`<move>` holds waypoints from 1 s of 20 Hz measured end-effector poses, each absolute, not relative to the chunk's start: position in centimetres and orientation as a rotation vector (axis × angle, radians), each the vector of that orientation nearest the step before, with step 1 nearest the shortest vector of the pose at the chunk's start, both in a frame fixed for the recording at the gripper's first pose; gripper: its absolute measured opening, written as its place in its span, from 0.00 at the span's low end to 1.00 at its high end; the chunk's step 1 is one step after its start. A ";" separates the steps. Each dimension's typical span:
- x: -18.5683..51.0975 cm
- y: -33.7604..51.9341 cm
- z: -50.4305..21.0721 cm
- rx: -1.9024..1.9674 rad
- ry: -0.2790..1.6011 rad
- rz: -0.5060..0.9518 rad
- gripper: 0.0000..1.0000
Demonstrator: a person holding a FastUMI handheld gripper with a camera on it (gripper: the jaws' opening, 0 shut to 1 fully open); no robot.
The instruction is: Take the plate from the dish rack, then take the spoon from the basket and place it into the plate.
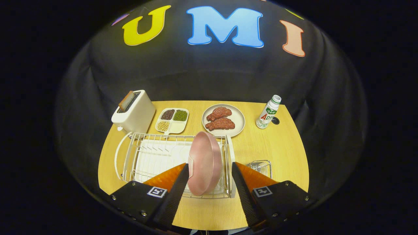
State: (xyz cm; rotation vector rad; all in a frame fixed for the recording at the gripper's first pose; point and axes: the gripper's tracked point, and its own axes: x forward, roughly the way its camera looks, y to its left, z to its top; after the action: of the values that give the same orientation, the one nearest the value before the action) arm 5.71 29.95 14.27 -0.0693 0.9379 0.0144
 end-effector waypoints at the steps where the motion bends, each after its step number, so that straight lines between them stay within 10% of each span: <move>1: 6.2 29.7 13.8 -0.086 0.956 -0.001 0.81; 9: 8.2 29.0 8.9 -0.182 1.069 -0.193 0.67; 12: 7.8 28.1 7.4 -0.216 1.104 -0.278 0.32; 20: 8.4 30.3 8.3 -0.228 1.069 -0.291 0.17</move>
State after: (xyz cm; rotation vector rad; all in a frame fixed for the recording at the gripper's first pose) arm 8.42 30.27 8.33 -0.2280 1.0688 -0.2912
